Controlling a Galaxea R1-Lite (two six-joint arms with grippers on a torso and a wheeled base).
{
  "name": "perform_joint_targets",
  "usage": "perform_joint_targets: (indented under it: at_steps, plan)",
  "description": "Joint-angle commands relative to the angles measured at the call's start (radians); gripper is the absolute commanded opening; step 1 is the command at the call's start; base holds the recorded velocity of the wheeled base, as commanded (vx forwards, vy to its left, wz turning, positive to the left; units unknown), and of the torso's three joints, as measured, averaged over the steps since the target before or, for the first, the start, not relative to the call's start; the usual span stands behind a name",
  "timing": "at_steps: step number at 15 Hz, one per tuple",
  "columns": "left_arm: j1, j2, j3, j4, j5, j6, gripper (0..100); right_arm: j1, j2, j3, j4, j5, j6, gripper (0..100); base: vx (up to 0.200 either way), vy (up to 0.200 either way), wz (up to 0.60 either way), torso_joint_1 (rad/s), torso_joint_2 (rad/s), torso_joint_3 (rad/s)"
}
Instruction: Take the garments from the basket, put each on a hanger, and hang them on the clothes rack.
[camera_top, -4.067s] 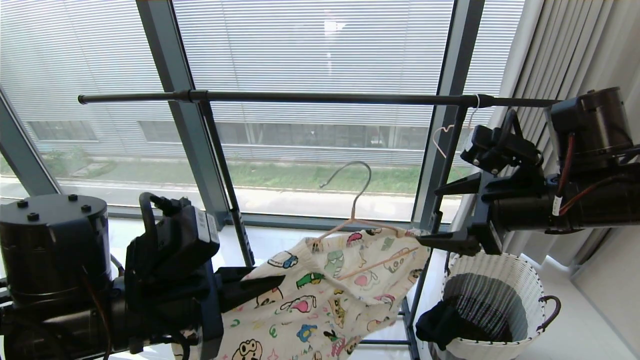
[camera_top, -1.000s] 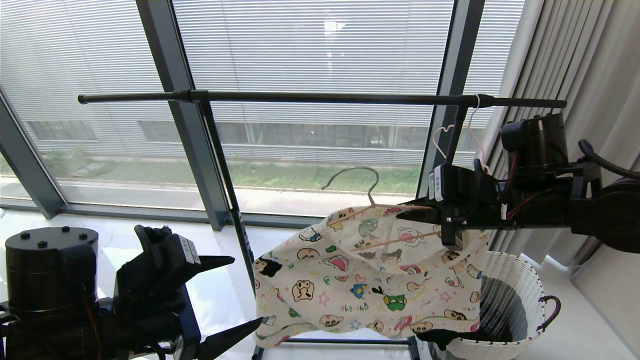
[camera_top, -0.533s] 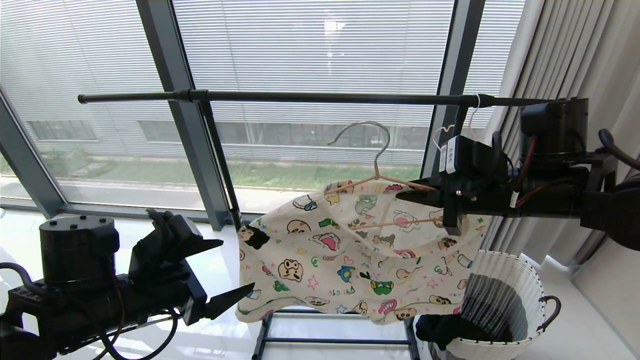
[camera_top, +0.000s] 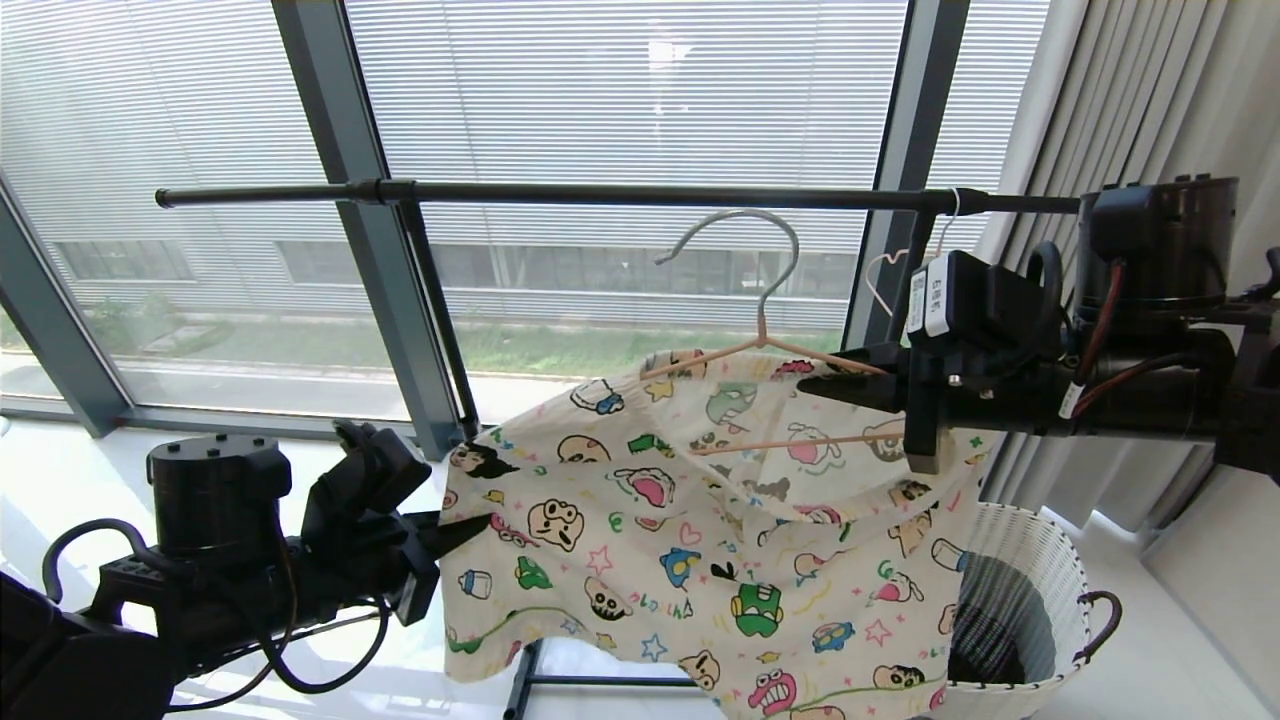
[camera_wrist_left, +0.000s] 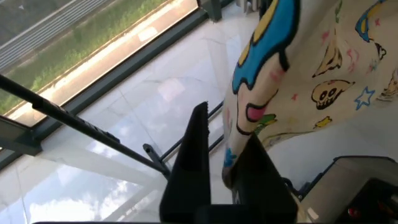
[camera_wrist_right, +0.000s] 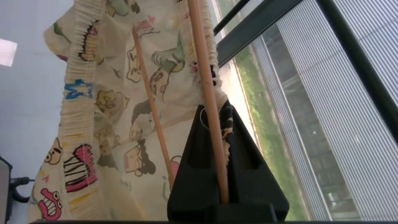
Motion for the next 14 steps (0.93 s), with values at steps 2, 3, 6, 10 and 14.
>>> perform_joint_targets:
  at_steps: [2,3,6,10,14]
  plan:
    - [0.069,0.019,0.023,0.0,0.018,0.008,0,0.001,-0.005,0.005,-0.035,-0.001,0.023,0,0.0,0.0,0.0,0.0,0.0,0.0]
    - [0.078,0.02,0.033,0.0,0.025,0.012,0,0.001,-0.005,0.005,-0.042,-0.001,0.036,0,0.0,0.0,0.0,0.0,0.0,0.0]
    - [0.069,-0.004,0.061,-0.001,0.042,0.011,0,0.001,-0.005,0.005,-0.047,-0.003,0.051,0,0.0,0.0,0.0,0.0,0.0,0.0]
    - [0.065,-0.022,0.061,-0.001,0.044,0.005,100,0.004,-0.005,0.005,-0.047,-0.006,0.051,0,0.0,0.0,0.0,0.0,0.0,0.0]
    - [0.064,-0.111,0.052,-0.004,0.176,-0.285,100,0.004,-0.009,0.008,-0.047,-0.118,0.161,0,0.0,0.0,0.0,0.0,0.0,0.0]
